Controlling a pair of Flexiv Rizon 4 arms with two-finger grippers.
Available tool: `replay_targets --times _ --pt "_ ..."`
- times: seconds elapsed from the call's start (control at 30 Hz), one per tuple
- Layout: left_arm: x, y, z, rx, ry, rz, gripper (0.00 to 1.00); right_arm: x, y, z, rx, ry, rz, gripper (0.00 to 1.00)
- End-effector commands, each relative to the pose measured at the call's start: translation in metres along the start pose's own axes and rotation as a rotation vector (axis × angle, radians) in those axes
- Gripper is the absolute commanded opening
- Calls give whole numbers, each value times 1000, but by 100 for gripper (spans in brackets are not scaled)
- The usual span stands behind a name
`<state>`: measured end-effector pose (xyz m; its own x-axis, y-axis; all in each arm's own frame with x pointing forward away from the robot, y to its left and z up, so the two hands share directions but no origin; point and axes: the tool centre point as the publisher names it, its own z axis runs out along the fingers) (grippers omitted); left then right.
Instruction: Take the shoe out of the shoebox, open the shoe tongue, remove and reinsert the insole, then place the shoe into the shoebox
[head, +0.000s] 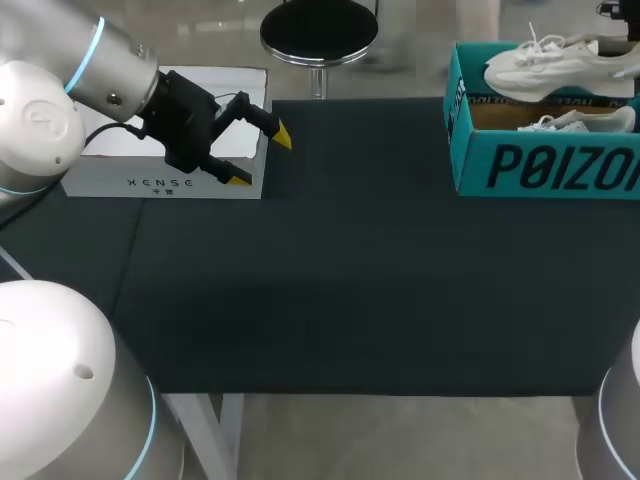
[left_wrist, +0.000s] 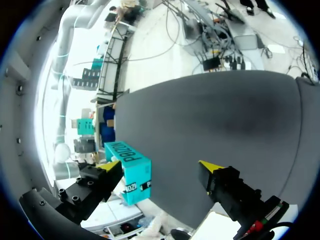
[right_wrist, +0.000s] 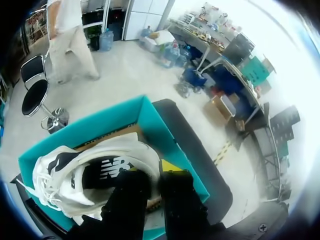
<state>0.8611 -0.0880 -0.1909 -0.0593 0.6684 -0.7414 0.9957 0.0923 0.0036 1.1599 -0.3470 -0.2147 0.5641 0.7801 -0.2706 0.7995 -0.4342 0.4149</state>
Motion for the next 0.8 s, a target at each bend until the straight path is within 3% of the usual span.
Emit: replay_targets --times 0.03,0.8 --pt "0 0 0 -1 2 1 100 1 6 14 10 25 3 0" --pt "0 0 0 -1 2 1 100 20 -18 70 97 44 18 0"
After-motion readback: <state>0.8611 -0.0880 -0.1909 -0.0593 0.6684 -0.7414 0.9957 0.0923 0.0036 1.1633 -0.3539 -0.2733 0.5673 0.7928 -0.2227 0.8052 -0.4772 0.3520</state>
